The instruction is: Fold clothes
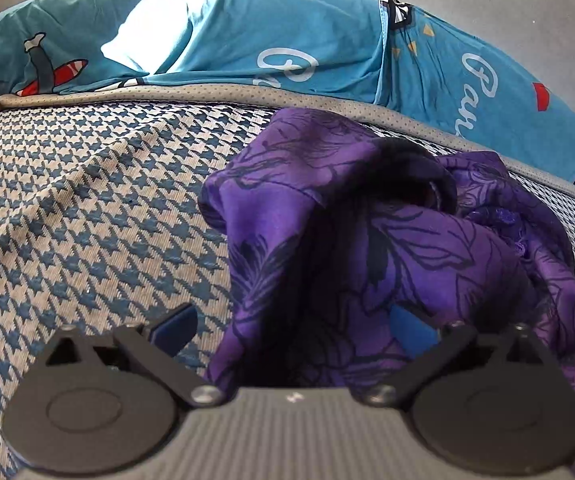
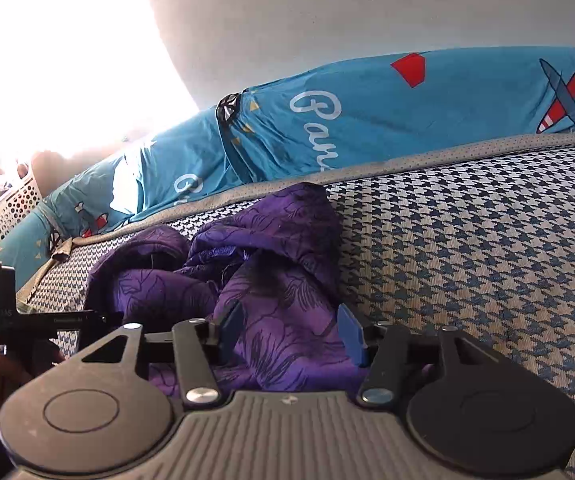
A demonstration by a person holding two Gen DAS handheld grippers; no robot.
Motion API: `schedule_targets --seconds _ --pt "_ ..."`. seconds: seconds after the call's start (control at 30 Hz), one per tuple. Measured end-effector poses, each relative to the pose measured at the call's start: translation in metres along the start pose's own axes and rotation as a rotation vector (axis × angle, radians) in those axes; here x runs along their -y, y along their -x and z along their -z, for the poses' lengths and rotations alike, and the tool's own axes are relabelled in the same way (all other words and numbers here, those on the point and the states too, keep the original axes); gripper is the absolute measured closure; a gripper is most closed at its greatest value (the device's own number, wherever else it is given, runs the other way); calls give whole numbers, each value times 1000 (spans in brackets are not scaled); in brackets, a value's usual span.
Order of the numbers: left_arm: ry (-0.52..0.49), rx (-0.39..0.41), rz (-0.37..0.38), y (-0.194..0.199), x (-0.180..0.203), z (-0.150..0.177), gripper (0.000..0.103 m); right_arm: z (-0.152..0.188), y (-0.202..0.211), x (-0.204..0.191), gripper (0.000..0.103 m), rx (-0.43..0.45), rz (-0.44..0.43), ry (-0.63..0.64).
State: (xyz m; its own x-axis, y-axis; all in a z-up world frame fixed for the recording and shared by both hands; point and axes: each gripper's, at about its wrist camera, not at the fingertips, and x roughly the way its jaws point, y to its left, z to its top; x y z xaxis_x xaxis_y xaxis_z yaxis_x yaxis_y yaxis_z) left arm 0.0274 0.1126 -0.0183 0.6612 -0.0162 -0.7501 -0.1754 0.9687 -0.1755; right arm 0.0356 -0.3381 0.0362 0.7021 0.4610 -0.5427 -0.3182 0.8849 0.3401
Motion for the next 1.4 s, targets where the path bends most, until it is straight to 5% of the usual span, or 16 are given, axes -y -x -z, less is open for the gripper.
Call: schedule_targets --seconds 0.13,0.37,0.73,0.87,0.97,1.03,1.13,1.4 --pt "19 -14 -11 -9 0 -5 0 -8 -23 -8 30 -1 -36 -13" --pt "15 -27 -58 -22 2 -17 0 -19 -76 -23 29 -49 0 -25" --pt "31 -25 -76 -37 1 -35 0 -37 -152 -4 21 -144 76 -230" --pt "34 -4 -76 -42 0 -42 0 -33 -169 -2 19 -170 10 -286" --pt "22 34 -98 -42 4 -48 2 -32 -176 -8 44 -164 -70 -323" --pt "-28 76 -140 -41 11 -52 3 -34 -180 -17 78 -165 -78 -299" --pt "-81 148 -203 -38 21 -61 5 -39 -178 -30 84 -107 -63 -250" --pt "-27 331 -304 -25 16 -98 12 -66 -144 -48 85 202 -75 -183"
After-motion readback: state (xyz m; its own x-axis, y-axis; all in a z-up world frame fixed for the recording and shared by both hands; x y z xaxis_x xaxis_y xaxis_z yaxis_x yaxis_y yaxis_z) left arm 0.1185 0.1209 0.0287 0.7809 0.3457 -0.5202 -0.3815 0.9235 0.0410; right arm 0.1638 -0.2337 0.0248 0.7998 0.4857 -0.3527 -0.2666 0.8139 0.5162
